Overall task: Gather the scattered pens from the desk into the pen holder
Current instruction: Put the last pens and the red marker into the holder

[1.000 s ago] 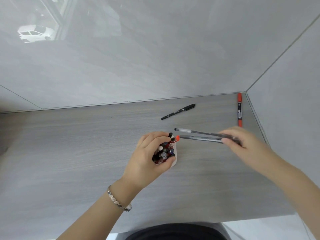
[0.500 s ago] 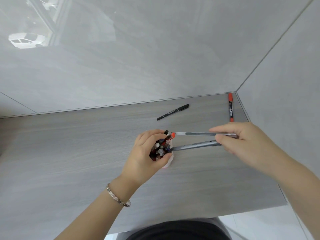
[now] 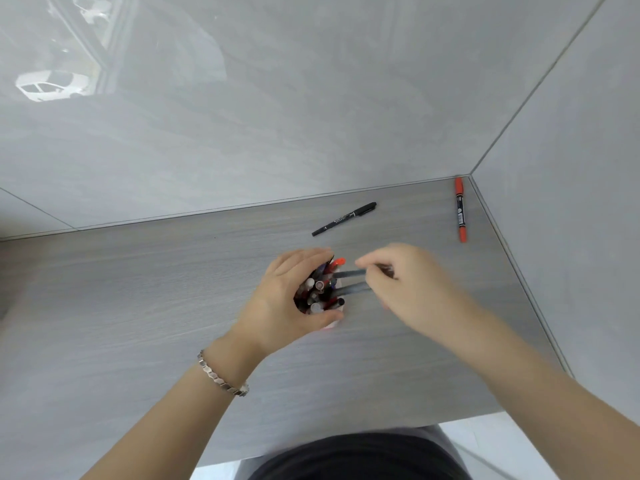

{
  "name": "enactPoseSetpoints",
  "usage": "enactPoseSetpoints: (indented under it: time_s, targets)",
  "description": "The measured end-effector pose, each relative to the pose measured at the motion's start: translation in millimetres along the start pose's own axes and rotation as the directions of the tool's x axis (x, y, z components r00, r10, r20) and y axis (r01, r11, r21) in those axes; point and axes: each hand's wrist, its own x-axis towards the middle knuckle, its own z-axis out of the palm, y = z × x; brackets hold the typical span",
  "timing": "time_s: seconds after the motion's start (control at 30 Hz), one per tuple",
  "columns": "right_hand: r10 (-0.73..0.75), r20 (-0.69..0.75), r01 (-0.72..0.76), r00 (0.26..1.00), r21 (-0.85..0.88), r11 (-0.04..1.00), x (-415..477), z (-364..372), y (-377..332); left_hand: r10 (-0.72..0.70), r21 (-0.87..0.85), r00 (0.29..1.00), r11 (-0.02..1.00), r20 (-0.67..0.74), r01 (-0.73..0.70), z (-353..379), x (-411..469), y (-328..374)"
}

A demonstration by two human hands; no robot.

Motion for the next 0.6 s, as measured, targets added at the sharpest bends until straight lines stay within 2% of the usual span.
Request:
enactPoseSetpoints:
  time_s: [0.13,0.27,0.47,0.6]
  targets:
    - [-0.12,-0.217,0.152,0.969,0.14,0.978,14.7,14.6,-7.4,-0.111,-0.08,0.986,0.992,-0.121,0.101,0.3,-2.7,-2.5]
    - [-0.204,-0.346,0.248,0.916,0.089,0.965,24.1,31.9,-5.0,-0.132,-0.149,0.982,0.982,-0.133,0.112,5.5,-8.5,-4.7]
    - [-0.301,-0.286,0.301,0.91,-0.046,0.953,32.6,41.6,-13.2,-0.184,-0.127,0.98,0.976,-0.072,0.174,6.9,-11.5,-9.7]
    - [-0.279,-0.166,0.246,0.946,-0.193,0.95,17.5,43.4,-12.3,-0.226,-0.102,0.973,0.97,-0.048,0.221,4.6,-11.8,-8.8]
